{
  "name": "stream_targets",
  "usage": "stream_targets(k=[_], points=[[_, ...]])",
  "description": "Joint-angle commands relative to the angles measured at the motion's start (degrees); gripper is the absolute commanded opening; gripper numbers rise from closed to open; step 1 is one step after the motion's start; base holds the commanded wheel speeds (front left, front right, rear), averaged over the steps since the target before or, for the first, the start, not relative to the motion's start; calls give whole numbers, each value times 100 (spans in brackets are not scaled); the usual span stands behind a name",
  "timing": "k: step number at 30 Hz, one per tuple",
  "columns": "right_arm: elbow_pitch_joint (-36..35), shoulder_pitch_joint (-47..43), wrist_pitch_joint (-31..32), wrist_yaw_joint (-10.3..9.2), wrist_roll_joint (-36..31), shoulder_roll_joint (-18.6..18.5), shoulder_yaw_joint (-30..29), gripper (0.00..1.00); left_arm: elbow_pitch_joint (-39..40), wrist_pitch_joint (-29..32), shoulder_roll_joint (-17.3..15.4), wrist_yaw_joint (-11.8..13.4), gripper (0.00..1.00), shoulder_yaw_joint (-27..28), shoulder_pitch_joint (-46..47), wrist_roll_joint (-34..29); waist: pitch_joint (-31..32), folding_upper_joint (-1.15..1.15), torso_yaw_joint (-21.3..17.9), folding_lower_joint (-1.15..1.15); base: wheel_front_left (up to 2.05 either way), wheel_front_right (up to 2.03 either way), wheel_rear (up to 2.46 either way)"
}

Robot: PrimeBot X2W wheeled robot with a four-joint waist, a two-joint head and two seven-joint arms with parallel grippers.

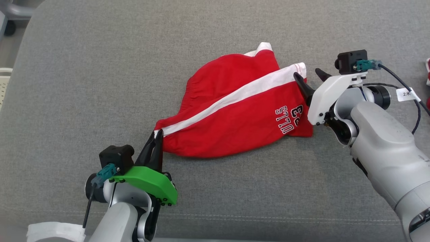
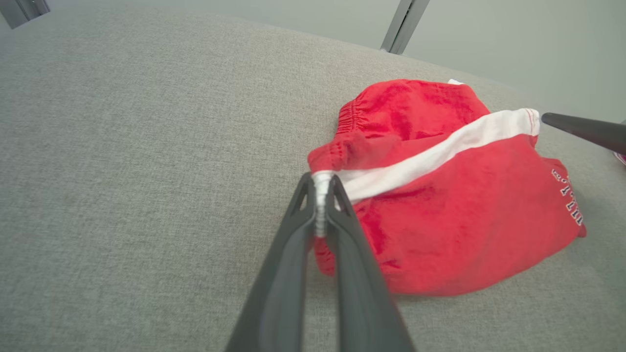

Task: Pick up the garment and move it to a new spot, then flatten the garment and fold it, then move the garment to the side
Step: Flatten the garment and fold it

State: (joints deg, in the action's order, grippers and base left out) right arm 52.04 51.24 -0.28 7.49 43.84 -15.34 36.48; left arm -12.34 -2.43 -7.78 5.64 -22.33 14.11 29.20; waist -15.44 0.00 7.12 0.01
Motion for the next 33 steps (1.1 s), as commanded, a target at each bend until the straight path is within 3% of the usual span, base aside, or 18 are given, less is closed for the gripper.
stream_targets(k=[1,6,8,10,11,12,23,24,25,26,33], points=[[87,108,-42,-1,95,-46,102,100,-5,-24,16,-21,0,-10,104,-9,-111,0,80,-1,0,0,0],[288,342,-65,-1,370,-90,451,97,-50,-22,36,-54,0,-69,217,-10,-259,0,156,-1,0,0,0],[344,399,-72,-1,463,-101,581,55,-70,-32,47,-65,0,-89,247,-16,-291,0,180,-1,0,0,0],[345,474,-120,-1,510,-135,756,26,-95,-37,48,-67,0,-97,284,-11,-318,0,199,-1,0,0,0],[346,506,-156,-1,513,-166,864,3,-109,-48,44,-63,0,-89,298,-5,-331,0,204,-1,0,0,0],[354,528,-179,-2,520,-192,969,0,-125,-63,37,-63,0,-84,314,0,-342,0,205,-1,0,0,0],[261,634,-700,-2,1105,-316,1629,0,-208,-210,-102,0,0,52,243,78,-210,0,48,-1,0,0,0],[277,644,-722,-2,1169,-320,1662,32,-206,-204,-121,8,0,64,233,83,-203,0,39,-1,0,0,0],[286,644,-723,-2,1251,-317,1696,95,-201,-195,-141,3,0,73,222,90,-200,0,36,-1,0,0,0],[316,643,-716,-2,1346,-315,1705,100,-192,-185,-155,14,0,75,212,93,-206,0,39,-1,0,0,0],[539,837,-671,-1,1725,-289,1860,100,-165,-163,-143,-3,0,2,323,63,-369,0,202,-1,0,0,0]])
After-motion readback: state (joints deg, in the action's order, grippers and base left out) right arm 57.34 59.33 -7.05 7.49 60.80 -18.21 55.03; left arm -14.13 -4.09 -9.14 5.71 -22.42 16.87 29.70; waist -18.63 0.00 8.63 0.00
